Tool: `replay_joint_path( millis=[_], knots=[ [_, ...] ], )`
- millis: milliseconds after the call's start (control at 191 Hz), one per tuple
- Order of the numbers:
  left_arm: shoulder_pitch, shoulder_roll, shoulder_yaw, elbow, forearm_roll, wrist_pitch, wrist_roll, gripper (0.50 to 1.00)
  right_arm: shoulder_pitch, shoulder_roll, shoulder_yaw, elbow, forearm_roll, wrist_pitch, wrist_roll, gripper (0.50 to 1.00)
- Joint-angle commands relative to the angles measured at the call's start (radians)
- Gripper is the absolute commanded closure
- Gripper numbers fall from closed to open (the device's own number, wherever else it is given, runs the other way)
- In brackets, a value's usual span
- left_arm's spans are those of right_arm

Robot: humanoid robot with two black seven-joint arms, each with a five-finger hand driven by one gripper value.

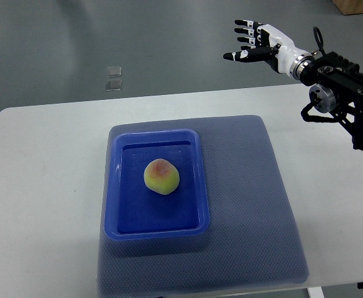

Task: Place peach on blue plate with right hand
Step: 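Open the right hand to release the peach and withdraw upward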

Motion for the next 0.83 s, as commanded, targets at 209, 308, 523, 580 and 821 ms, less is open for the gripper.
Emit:
replay_joint_path(
  millis=[209,308,523,580,821],
  knots=[
    [0.000,0.000,-0.002,-0.004,0.000,0.000,0.001,0.500,-0.130,0.025,0.119,-0.001,0.178,-0.116,-0.004,0.579],
    [0.000,0.000,-0.002,-0.004,0.000,0.000,0.001,0.500,-0.144,0.028,0.120,-0.001,0.221,-0.118,-0.003,0.574],
    [0.000,0.000,-0.003,-0.004,0.000,0.000,0.001,0.500,-0.170,0.029,0.120,0.001,0.264,-0.110,0.008,0.570],
    [0.000,0.000,-0.003,-0.004,0.000,0.000,0.001,0.500,-0.174,0.031,0.122,0.001,0.264,-0.109,0.008,0.570],
    [0.000,0.000,-0.003,-0.004,0.000,0.000,0.001,0.500,-0.196,0.039,0.116,0.001,0.263,-0.107,0.007,0.570]
  ],
)
